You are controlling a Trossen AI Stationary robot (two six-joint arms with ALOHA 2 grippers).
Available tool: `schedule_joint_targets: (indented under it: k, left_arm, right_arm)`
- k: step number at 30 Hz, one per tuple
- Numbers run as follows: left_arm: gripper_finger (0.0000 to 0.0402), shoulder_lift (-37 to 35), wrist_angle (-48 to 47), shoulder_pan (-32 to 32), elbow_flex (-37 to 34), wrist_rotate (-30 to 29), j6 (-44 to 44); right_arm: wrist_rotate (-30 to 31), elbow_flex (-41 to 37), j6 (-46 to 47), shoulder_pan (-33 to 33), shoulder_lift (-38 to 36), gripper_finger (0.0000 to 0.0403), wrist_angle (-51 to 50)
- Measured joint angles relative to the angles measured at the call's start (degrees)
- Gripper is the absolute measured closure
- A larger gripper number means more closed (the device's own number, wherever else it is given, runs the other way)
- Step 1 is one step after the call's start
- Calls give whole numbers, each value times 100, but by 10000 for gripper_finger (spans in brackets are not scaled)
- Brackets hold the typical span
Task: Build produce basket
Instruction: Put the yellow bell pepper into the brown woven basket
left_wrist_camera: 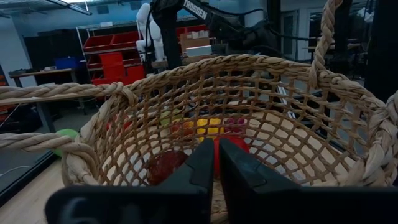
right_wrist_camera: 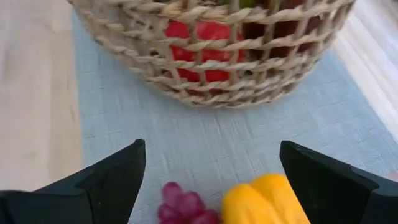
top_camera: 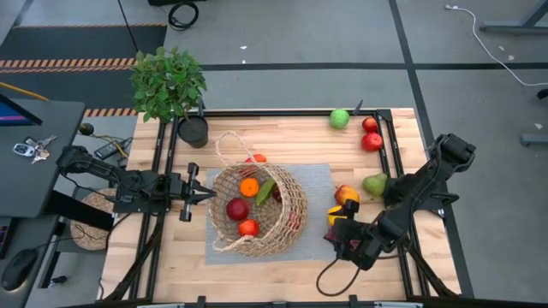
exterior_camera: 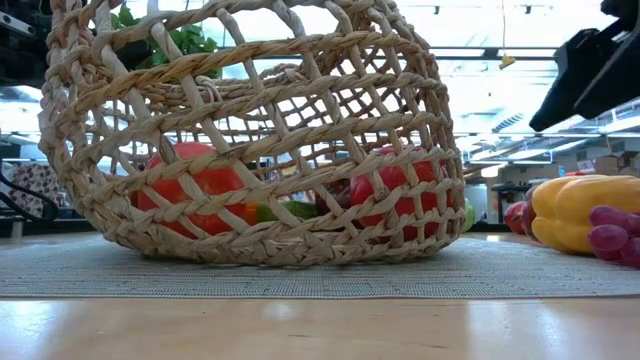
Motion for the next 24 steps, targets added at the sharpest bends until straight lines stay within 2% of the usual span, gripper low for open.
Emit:
schedule_joint_targets:
  k: [9, 13, 24]
  left_arm:
    - [367, 2, 1, 0, 1, -1, 0]
    - [367, 2, 2, 0, 2, 0, 0]
    - [369, 0, 2, 0, 0, 0, 0]
  right_arm:
    - [29, -856, 647, -18, -312, 29, 208]
    - [196, -1149, 582, -33, -498, 29, 547]
    - [39, -1817, 632, -177, -503, 29, 1233]
